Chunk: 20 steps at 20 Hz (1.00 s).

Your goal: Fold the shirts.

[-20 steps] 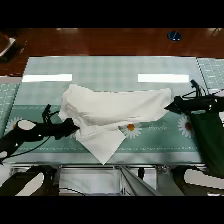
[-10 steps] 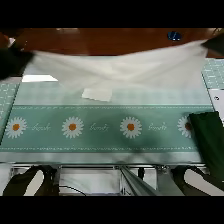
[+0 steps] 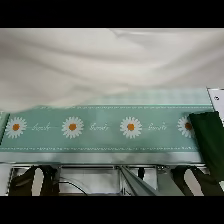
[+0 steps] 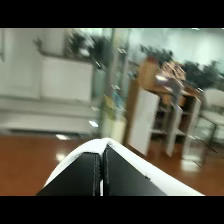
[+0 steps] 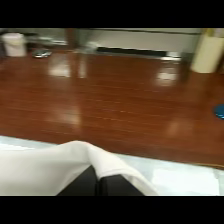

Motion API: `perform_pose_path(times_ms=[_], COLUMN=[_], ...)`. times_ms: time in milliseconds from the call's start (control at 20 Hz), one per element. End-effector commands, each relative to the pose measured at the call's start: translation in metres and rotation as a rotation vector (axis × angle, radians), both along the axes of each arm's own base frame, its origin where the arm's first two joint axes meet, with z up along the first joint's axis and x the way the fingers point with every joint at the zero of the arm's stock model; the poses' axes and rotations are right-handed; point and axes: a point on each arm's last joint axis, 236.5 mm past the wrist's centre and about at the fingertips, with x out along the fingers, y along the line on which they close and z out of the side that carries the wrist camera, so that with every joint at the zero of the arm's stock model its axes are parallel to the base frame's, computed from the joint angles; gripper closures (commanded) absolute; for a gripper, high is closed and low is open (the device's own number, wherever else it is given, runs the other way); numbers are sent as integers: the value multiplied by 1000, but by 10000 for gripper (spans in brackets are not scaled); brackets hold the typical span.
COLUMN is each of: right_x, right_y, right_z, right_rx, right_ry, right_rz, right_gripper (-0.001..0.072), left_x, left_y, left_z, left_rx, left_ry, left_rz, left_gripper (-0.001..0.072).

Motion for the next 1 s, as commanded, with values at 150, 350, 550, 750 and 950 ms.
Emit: perform_pose_path(times_ms=[150,350,550,750,950], right_x=[-57,-34,7,84,163], right_y=[-46,-12,6,9,8], right_z=[-79,-199,-300,-375,-443], right_rx=[-63,-24,41,75,231], right_ry=[238,562,747,820,919], right_rz=[-238,-81,-13,6,-22], right_gripper=[682,682,682,682,682], left_x=[-30,43,105,171,235], left_y=[49,47,38,55,41], left_z=[-20,-169,-287,-365,-423], left_rx=[15,-88,-245,-341,-362], left_ry=[57,529,771,922,1025], left_rz=[310,122,-77,-64,-77], left_gripper=[691,691,691,691,691])
